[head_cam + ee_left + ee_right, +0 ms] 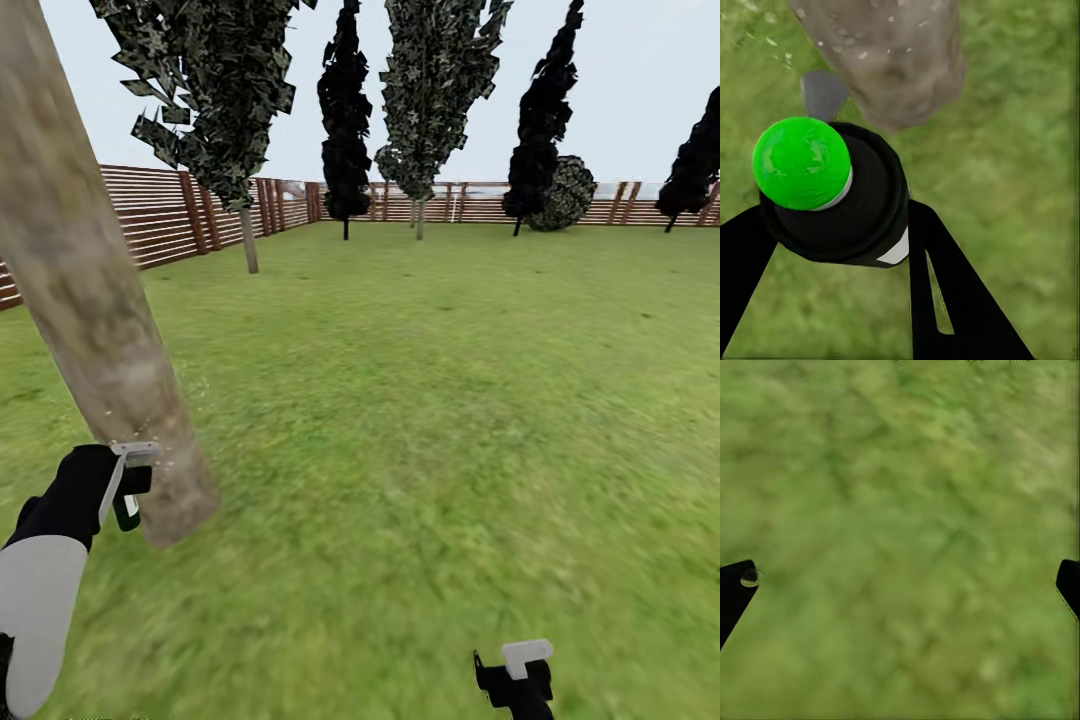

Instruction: In the garden, pick up the pesticide atomizer on the floor and spray pesticide onto both trees until each tree trunk is fully covered.

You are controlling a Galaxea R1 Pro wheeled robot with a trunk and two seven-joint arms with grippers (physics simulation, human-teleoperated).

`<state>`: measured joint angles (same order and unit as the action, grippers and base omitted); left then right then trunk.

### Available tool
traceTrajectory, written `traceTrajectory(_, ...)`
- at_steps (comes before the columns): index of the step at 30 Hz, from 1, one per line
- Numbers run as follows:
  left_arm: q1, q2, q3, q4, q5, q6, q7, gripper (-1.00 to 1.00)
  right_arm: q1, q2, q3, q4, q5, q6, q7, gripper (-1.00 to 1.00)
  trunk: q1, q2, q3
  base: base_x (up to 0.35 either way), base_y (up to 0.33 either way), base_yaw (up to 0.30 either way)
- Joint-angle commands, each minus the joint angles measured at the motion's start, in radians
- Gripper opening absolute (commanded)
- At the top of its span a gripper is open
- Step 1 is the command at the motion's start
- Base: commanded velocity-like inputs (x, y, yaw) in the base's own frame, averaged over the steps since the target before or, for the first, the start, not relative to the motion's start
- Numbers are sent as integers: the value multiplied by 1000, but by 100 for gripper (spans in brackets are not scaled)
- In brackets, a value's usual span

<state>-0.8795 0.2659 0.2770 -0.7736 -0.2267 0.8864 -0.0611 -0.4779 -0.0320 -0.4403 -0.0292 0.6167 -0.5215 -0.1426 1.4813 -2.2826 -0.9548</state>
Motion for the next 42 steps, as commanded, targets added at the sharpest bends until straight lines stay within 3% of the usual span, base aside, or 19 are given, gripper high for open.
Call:
traceTrajectory(1,-1,-1,2,-1,-10,4,-6,-100,-1,0,-5,2,11,-2,-6,100,0,0,-1,100,-271,218)
traceTrajectory(9,0,-3,2,-1,-11,4,-5,-100,-1,0,-5,2,11,-3,-6,100,0,0,-1,215,-204,265)
traceTrajectory(29,1,-2,1,0,-11,3,-5,-100,-1,1,-5,2,12,-3,-6,100,0,0,-1,135,-235,22)
traceTrajectory(42,8,1,2,0,-13,2,-3,-100,-1,0,-5,2,12,-3,-6,100,0,0,-1,169,-230,233)
